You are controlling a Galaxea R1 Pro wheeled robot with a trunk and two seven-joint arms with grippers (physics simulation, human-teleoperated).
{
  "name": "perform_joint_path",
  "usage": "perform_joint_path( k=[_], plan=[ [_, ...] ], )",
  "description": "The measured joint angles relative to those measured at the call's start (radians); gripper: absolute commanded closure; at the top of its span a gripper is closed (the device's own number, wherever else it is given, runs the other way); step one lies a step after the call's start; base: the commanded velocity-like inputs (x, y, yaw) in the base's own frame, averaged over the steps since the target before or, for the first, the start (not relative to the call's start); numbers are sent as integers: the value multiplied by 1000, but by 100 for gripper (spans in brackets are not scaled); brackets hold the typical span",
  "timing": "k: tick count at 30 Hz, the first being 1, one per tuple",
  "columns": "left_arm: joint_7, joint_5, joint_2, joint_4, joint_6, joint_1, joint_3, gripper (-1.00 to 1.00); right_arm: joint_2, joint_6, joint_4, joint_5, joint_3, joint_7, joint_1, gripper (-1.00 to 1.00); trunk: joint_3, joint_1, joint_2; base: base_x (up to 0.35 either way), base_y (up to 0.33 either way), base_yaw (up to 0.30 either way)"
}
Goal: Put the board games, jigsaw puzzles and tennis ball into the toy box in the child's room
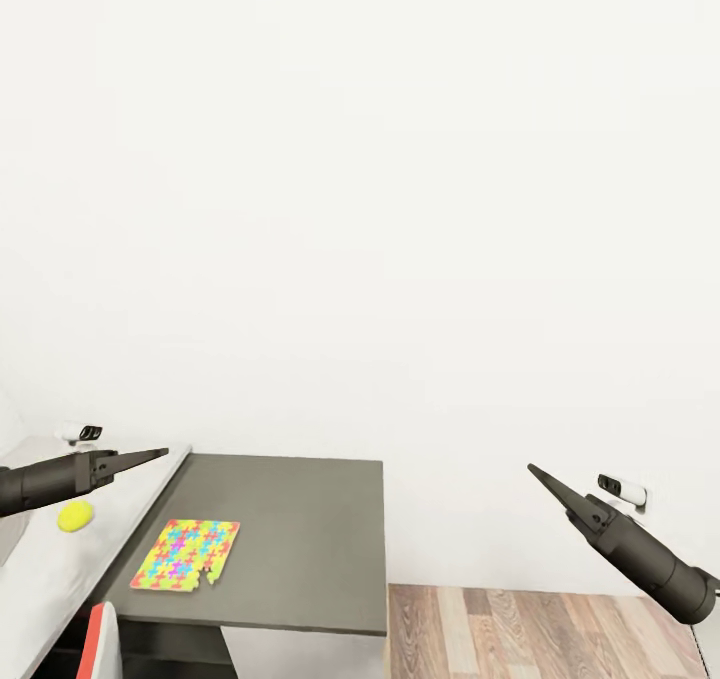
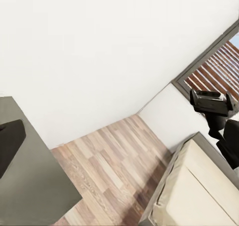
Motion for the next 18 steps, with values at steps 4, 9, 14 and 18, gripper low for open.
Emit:
perform_joint_path(
  k=[4, 9, 14, 18],
  plan=[
    [0, 1, 0, 0, 0, 0, 0, -100, 1, 0, 0, 0, 1, 0, 0, -100, 1, 0, 0, 187, -92, 189],
    [0, 0, -2, 0, 0, 0, 0, -100, 1, 0, 0, 0, 2, 0, 0, -100, 1, 0, 0, 227, -36, 44],
    [0, 0, -3, 0, 0, -1, -1, -100, 1, 0, 0, 0, 2, 0, 0, -100, 4, 0, 0, 274, -80, -89],
    [0, 1, -3, 0, 0, -1, -1, -100, 0, 0, 0, -1, 2, 0, 0, -100, 7, 0, -1, 192, -13, -138]
  ],
)
